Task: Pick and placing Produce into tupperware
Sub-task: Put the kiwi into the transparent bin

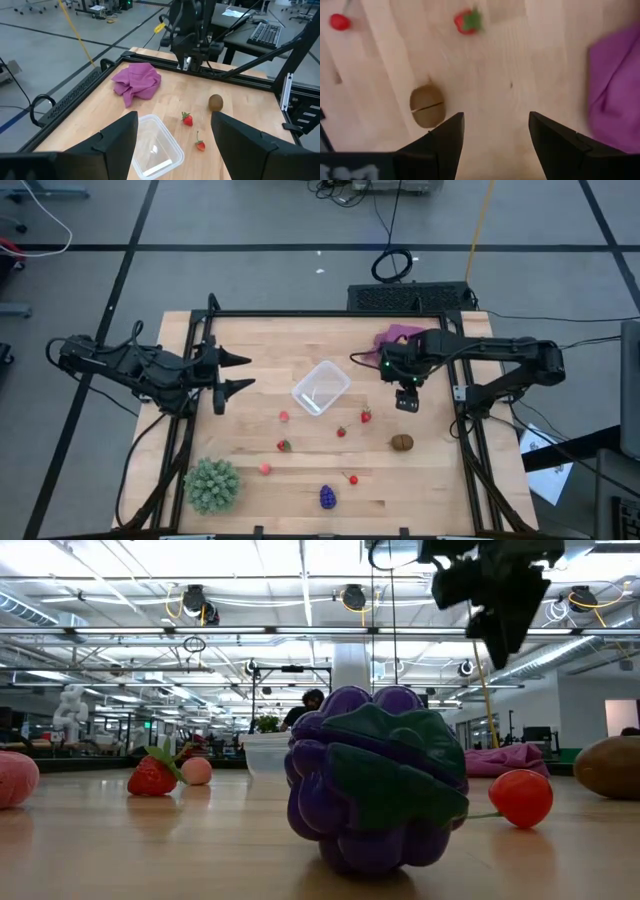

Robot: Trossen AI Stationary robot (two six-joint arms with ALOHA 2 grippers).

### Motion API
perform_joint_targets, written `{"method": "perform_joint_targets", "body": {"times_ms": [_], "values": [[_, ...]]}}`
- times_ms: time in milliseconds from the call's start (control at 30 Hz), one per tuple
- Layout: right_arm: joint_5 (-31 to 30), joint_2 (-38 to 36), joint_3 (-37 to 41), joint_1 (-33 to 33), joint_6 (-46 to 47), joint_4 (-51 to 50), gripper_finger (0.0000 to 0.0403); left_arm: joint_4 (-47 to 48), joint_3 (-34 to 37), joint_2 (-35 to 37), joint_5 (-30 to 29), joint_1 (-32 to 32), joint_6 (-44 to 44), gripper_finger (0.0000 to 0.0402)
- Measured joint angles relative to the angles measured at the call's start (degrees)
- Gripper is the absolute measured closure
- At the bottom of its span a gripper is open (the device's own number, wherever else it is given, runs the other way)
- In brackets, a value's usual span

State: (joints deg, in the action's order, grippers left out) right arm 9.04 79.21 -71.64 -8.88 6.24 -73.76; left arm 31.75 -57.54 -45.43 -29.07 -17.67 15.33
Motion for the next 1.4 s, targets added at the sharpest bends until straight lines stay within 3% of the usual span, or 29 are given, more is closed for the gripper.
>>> {"method": "perform_joint_targets", "body": {"times_ms": [400,700,967,1400], "values": [[0.04,-4.26,1.73,0.11,12.29,5.37,0.0183,0.01,0.0,0.0,-0.07,0.0,0.11,0.0144],[0.07,-5.49,1.76,3.33,15.88,5.46,0.0122,0.02,0.02,0.0,-0.07,0.0,0.3,0.0144],[0.17,-5.5,1.75,7.84,18.65,5.22,0.007,0.0,0.02,0.0,-0.05,0.0,0.33,0.0144],[3.19,-6.75,4.6,19.26,23.3,4.15,0.0067,-0.08,0.02,0.0,-0.04,0.0,1.75,0.0144]]}}
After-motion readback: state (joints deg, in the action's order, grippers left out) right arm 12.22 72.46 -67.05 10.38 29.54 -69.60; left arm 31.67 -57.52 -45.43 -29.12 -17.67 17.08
